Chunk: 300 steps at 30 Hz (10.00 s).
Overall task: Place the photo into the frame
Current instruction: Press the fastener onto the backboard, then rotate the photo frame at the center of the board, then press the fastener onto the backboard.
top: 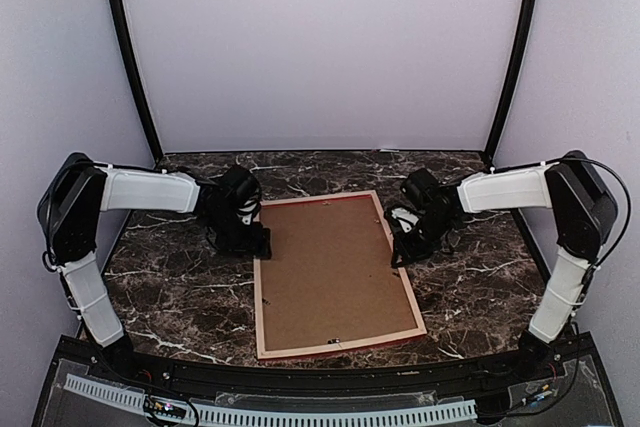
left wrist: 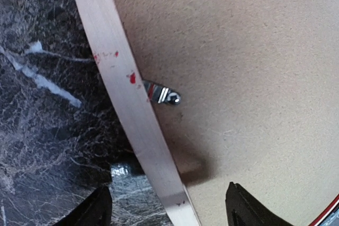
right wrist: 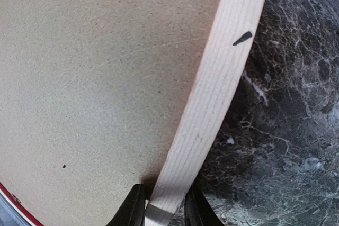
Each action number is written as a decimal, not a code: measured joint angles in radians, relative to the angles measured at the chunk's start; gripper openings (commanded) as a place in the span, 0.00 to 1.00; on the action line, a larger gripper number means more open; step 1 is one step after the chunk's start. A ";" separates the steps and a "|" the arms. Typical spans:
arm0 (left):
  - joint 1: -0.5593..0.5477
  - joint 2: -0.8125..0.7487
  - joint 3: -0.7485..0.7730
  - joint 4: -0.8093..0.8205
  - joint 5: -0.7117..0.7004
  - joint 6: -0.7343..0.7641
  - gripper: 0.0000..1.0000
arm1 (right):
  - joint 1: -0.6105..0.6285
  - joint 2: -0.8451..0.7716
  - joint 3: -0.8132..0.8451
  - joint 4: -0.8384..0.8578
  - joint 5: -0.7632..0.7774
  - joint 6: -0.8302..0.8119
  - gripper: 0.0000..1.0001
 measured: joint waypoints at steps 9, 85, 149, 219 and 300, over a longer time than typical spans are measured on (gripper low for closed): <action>0.043 -0.051 0.092 -0.019 0.000 0.076 0.90 | -0.027 0.047 0.074 -0.031 0.022 -0.049 0.10; 0.219 0.138 0.123 0.079 0.064 0.357 0.09 | -0.034 -0.335 -0.173 -0.003 0.009 0.161 0.65; 0.053 -0.048 -0.066 0.060 0.031 0.159 0.82 | -0.078 -0.176 -0.206 0.124 0.211 0.150 0.02; 0.019 -0.209 -0.307 0.082 0.193 0.130 0.44 | -0.079 -0.164 -0.197 0.134 0.197 0.129 0.14; 0.008 -0.161 -0.237 0.043 0.113 0.023 0.24 | -0.090 -0.172 -0.177 -0.029 0.071 0.039 0.40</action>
